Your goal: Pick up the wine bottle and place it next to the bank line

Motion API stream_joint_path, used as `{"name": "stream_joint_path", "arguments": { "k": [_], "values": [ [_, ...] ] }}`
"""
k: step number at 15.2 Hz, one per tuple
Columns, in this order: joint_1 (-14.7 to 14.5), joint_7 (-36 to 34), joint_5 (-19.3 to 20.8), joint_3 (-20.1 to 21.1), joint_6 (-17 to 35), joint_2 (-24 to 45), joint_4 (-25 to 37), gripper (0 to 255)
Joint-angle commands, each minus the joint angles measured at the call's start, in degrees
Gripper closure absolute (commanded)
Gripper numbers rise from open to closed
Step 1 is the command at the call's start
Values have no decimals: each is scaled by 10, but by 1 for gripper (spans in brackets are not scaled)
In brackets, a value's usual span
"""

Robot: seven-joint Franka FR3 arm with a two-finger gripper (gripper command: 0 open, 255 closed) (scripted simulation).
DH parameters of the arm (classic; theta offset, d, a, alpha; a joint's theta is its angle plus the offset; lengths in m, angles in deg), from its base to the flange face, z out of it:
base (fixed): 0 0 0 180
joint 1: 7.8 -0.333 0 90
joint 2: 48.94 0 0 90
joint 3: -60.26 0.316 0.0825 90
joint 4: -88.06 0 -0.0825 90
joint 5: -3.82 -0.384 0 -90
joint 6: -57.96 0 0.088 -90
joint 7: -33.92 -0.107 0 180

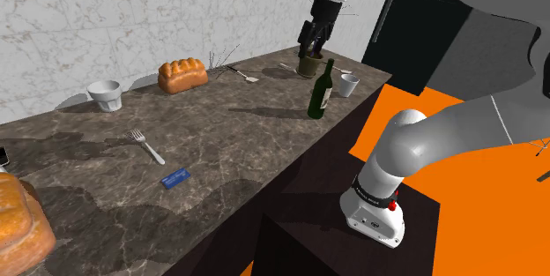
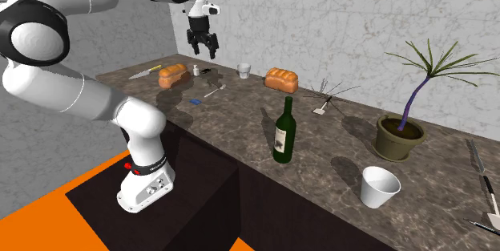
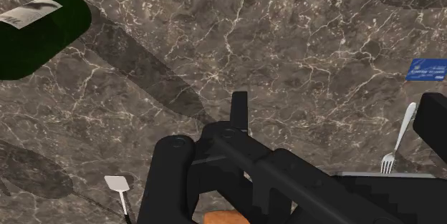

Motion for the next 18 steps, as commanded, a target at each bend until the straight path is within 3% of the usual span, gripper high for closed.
{"name": "stream_joint_path", "arguments": {
  "k": [1,10,18],
  "values": [
    [0,0,0,0,0,0,0,0],
    [31,131,59,-111,56,47,-8,0],
    [43,251,83,-213,112,138,33,0]
  ]
}}
